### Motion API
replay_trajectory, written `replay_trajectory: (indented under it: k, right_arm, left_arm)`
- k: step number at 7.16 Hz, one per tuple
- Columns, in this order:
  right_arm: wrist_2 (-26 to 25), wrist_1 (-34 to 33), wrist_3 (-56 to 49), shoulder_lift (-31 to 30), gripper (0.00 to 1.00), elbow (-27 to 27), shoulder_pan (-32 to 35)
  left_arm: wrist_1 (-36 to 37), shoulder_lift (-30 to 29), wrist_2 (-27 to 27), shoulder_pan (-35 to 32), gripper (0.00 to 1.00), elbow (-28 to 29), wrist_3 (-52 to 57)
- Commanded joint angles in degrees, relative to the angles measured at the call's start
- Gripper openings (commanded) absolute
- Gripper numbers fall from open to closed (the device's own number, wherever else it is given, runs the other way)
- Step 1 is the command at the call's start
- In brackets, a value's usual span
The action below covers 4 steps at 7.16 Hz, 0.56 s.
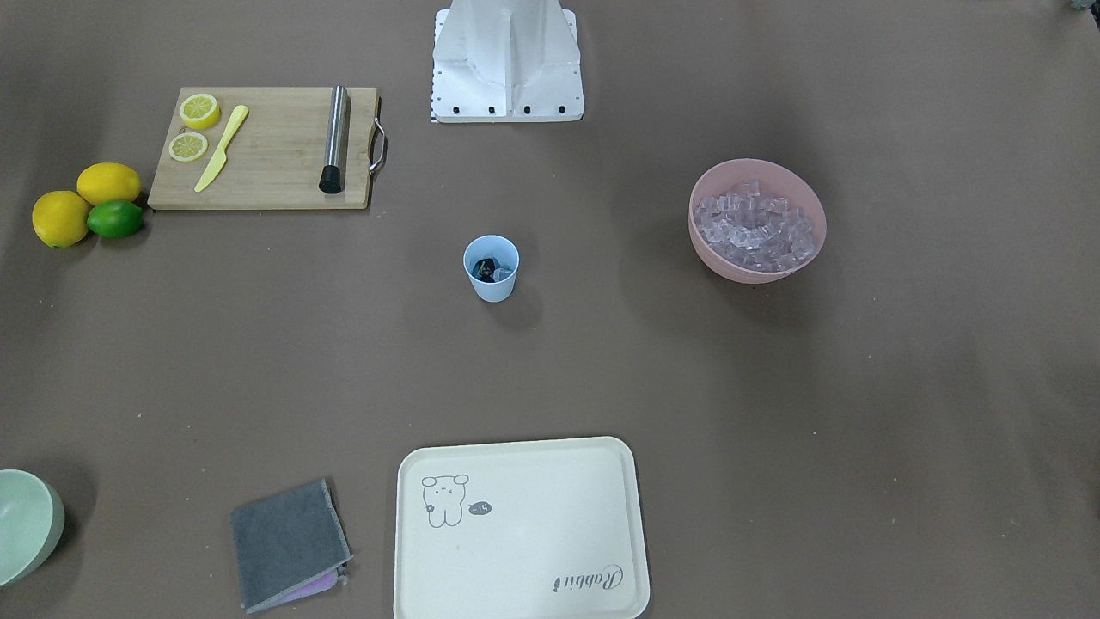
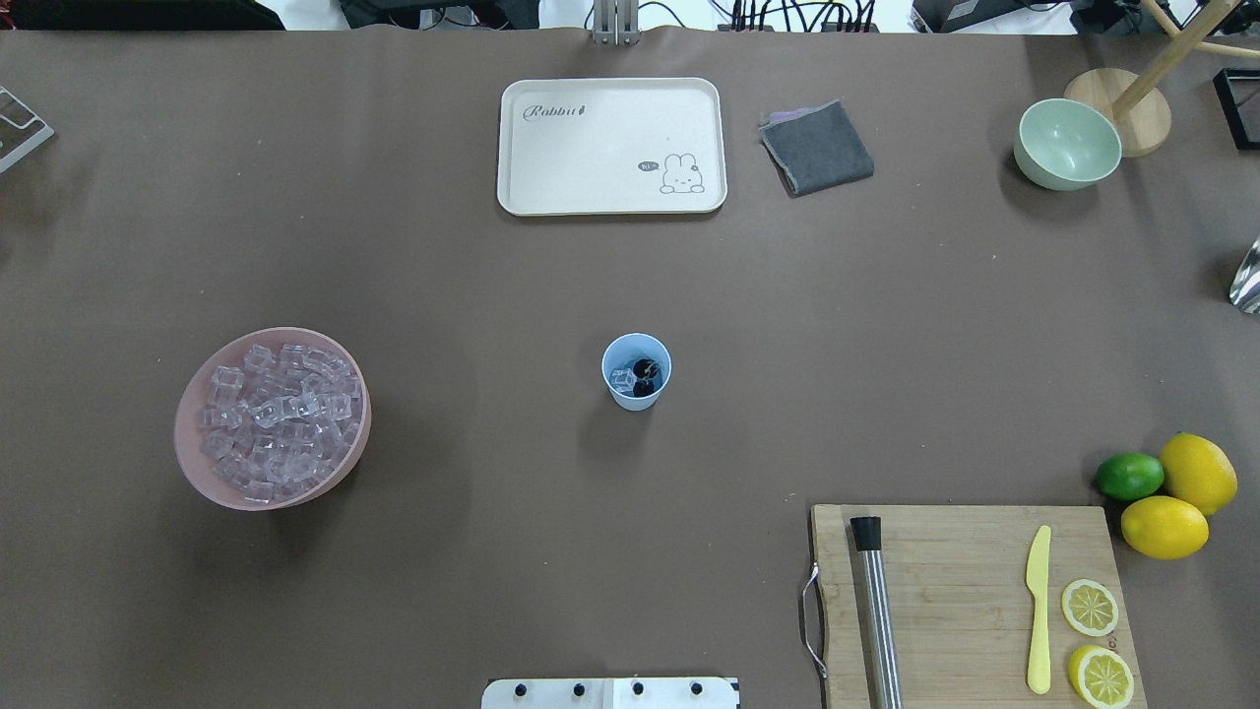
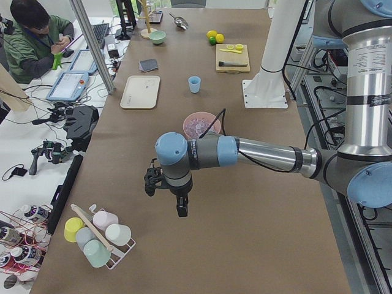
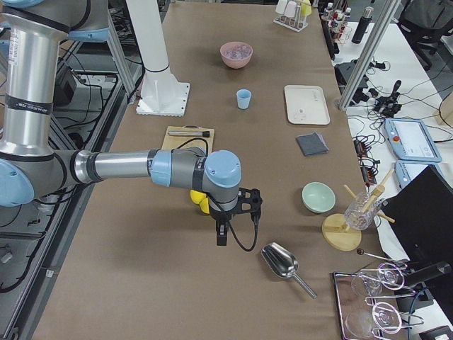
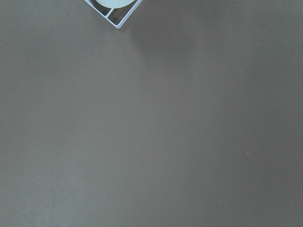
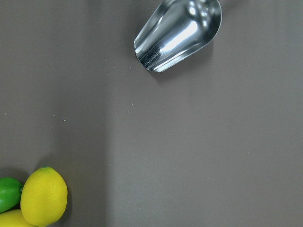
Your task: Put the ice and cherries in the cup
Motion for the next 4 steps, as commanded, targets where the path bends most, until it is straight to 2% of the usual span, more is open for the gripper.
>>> replay_trajectory:
  k: [1, 4]
  right_arm:
    - [0.8, 0.0, -0.4, -0.9, 1.0, -0.3, 0.1]
    - [-1.7, 0.1, -0.4, -1.0, 1.0, -0.8, 0.2]
  left_arm:
    - [0.0, 0.3, 0.0, -0.1, 0.98, -0.5, 0.0]
    - [0.0, 0.3, 0.1, -0.6, 0.98, -1.6, 0.1]
